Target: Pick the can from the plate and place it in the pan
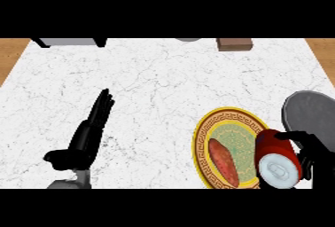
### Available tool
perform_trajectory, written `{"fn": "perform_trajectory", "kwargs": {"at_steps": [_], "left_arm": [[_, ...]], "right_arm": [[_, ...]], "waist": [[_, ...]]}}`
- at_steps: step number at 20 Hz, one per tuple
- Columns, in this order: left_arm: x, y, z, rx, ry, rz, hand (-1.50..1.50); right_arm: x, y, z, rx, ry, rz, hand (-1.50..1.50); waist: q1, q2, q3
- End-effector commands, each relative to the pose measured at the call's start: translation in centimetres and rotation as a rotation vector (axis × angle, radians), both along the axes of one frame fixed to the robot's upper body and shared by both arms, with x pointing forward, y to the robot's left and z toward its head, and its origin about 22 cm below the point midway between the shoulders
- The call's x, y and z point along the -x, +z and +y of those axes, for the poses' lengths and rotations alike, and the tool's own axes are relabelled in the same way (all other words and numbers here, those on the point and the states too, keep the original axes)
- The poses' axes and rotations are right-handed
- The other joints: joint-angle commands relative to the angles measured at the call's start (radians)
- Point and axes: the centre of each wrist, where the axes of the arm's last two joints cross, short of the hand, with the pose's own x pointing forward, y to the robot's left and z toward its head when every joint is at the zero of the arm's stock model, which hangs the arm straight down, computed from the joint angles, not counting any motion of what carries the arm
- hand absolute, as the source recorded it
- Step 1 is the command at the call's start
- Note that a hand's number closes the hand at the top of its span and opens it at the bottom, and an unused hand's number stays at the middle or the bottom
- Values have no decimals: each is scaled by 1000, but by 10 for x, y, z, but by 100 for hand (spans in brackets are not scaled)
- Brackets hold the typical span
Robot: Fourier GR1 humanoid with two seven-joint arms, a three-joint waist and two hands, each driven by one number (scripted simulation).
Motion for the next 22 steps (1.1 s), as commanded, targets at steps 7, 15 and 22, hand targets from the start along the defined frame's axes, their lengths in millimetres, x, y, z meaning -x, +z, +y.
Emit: {"fn": "perform_trajectory", "kwargs": {"at_steps": [7, 15, 22], "left_arm": [[11, -2, -11, 5, 8, 5, 0], [-7, -2, 14, 4, -12, 1, 0], [-2, -8, -8, 4, -45, 5, 0]], "right_arm": [[-43, -26, -92, 14, -194, -109, 150], [-84, -60, -161, 29, -333, -287, 150], [-142, -70, -210, 29, -328, -276, 150]], "waist": [[12, 2, 1], [16, 6, 2], [32, 9, 2]]}}
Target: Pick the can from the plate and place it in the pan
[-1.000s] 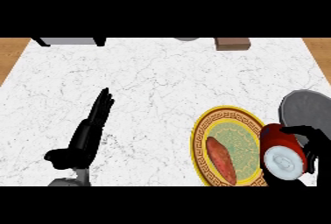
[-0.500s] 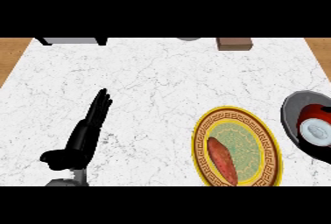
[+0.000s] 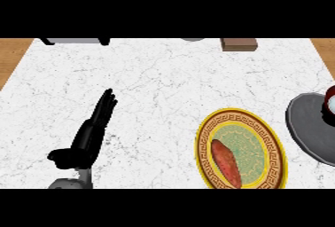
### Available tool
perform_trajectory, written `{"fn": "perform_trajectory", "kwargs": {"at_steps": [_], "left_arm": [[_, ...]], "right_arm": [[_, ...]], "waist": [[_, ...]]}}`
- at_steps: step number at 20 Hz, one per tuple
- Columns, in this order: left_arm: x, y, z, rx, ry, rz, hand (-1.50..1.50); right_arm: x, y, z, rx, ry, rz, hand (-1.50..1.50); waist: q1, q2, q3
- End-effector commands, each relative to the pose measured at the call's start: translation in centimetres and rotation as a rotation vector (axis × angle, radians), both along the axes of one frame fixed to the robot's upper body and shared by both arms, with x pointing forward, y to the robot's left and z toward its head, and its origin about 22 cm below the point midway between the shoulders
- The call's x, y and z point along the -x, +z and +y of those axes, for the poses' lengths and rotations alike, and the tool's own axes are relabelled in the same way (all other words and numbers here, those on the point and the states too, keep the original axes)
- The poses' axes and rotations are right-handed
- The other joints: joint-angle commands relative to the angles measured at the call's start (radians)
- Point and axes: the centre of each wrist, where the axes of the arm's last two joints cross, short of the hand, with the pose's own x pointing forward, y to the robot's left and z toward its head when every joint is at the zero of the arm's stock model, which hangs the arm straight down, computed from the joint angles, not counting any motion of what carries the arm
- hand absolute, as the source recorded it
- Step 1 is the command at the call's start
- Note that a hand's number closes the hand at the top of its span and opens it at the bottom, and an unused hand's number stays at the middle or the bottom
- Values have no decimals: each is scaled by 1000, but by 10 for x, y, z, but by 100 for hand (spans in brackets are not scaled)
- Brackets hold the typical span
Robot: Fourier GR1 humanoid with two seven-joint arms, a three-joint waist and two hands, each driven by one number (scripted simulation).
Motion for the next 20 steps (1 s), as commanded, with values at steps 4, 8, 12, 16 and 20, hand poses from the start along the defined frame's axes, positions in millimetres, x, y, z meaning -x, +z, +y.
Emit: {"fn": "perform_trajectory", "kwargs": {"at_steps": [4, 8, 12, 16, 20], "left_arm": [[-7, 0, -7, 3, -19, -17, 0], [-5, 4, -13, 18, -29, -21, 0], [-9, 12, -11, -12, -30, -12, 0], [-2, 2, -9, 3, -20, -9, 0], [-3, 2, -10, -8, -8, -11, 0]], "right_arm": [[-18, -15, -45, -105, -5, 201, 150], [-25, -24, -45, -84, 64, 516, -150], [-40, -44, -28, -267, 214, 502, -150], [-50, -42, -23, -296, 257, 347, -150], [-56, -24, -33, -346, 263, 123, -150]], "waist": [[15, 8, 0], [34, 10, 0], [35, 11, 3], [19, 7, 2], [7, 4, 1]]}}
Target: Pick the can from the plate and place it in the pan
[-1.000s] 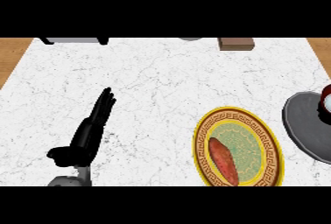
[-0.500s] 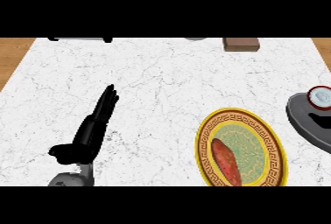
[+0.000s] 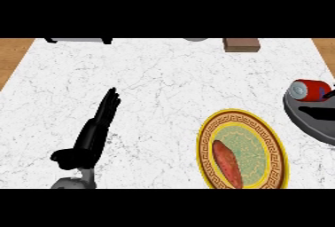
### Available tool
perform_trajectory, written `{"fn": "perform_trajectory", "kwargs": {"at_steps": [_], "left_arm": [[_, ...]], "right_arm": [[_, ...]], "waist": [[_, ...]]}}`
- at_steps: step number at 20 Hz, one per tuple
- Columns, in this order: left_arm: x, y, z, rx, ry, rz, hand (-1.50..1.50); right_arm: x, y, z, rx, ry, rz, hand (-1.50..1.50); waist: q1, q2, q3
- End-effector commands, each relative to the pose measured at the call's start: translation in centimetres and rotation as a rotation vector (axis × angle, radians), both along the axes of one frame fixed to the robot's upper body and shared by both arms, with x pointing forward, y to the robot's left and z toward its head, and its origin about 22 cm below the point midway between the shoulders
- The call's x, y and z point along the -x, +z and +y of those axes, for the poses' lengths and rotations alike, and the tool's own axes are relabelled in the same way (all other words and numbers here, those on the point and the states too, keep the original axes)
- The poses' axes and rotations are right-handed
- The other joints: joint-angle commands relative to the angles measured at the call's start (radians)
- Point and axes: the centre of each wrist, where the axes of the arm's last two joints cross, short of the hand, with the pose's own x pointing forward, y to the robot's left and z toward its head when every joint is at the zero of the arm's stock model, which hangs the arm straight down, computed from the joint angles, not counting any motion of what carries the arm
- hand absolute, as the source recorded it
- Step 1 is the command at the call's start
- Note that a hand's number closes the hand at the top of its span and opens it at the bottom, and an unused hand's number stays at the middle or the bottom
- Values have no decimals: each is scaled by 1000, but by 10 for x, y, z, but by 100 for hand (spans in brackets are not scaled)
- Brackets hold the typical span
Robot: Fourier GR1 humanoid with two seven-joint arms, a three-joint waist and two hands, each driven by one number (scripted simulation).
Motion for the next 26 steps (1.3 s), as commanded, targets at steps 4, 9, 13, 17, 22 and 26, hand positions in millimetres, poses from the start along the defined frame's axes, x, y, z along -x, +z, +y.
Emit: {"fn": "perform_trajectory", "kwargs": {"at_steps": [4, 9, 13, 17, 22, 26], "left_arm": [[19, -2, 14, -8, 10, 13, 0], [21, -19, 12, 1, 41, 14, 0], [9, 2, -3, -1, 29, 10, 0], [8, -12, 12, 9, 37, 16, 0], [6, 12, 11, -13, 34, 30, 0], [5, -4, 3, -9, 58, 2, 0]], "right_arm": [[1, 22, -24, -210, -34, -197, -150], [67, 3, -75, -356, 4, -225, -150], [88, 22, -102, -450, 102, -238, -150], [140, -6, -114, -477, 204, -183, -150], [155, -13, -112, -459, 268, -218, -150], [191, -16, -121, -438, 277, -210, -150]], "waist": [[-10, -4, 7], [-26, -4, 7], [-25, -5, 7], [-31, -4, 6], [-30, -7, 6], [-38, -7, 5]]}}
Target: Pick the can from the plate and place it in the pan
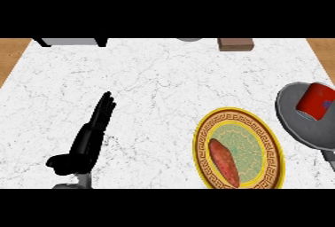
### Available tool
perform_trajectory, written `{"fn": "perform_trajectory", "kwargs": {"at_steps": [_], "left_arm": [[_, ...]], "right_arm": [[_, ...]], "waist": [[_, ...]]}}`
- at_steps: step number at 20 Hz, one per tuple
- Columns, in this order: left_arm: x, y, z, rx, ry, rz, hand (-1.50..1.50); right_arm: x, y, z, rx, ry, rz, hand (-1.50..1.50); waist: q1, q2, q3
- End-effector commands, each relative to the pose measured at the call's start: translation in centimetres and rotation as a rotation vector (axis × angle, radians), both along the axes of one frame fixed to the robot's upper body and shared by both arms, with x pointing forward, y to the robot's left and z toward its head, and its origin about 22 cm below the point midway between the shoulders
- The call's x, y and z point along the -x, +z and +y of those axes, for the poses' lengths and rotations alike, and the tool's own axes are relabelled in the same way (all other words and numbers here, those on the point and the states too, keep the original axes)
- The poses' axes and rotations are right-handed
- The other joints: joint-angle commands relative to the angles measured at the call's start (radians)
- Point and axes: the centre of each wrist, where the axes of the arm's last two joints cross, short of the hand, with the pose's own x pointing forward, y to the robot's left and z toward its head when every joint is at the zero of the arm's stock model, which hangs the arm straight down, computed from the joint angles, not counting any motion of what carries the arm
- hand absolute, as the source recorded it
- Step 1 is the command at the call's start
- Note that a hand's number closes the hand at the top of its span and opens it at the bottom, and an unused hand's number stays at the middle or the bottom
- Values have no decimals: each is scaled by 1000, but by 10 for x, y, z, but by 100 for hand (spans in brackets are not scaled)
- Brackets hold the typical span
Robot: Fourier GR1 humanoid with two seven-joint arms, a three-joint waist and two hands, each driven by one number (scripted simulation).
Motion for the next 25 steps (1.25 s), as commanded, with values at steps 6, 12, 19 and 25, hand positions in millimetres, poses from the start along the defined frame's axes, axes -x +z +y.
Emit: {"fn": "perform_trajectory", "kwargs": {"at_steps": [6, 12, 19, 25], "left_arm": [[-2, 10, 2, 3, -2, 9, 0], [-20, 23, -5, 21, -4, 12, 0], [-4, -3, 15, 12, 5, -1, 0], [-2, 14, 24, 9, 3, 3, 0]], "right_arm": [[33, -14, 4, -1, 111, -50, -150], [41, -27, 16, 60, 86, -32, -150], [37, 4, 7, 96, 107, 1, -150], [46, -10, 6, 196, 40, -23, -150]], "waist": [[-2, -1, -1], [-1, 0, 0], [-2, -1, -2], [5, 0, 0]]}}
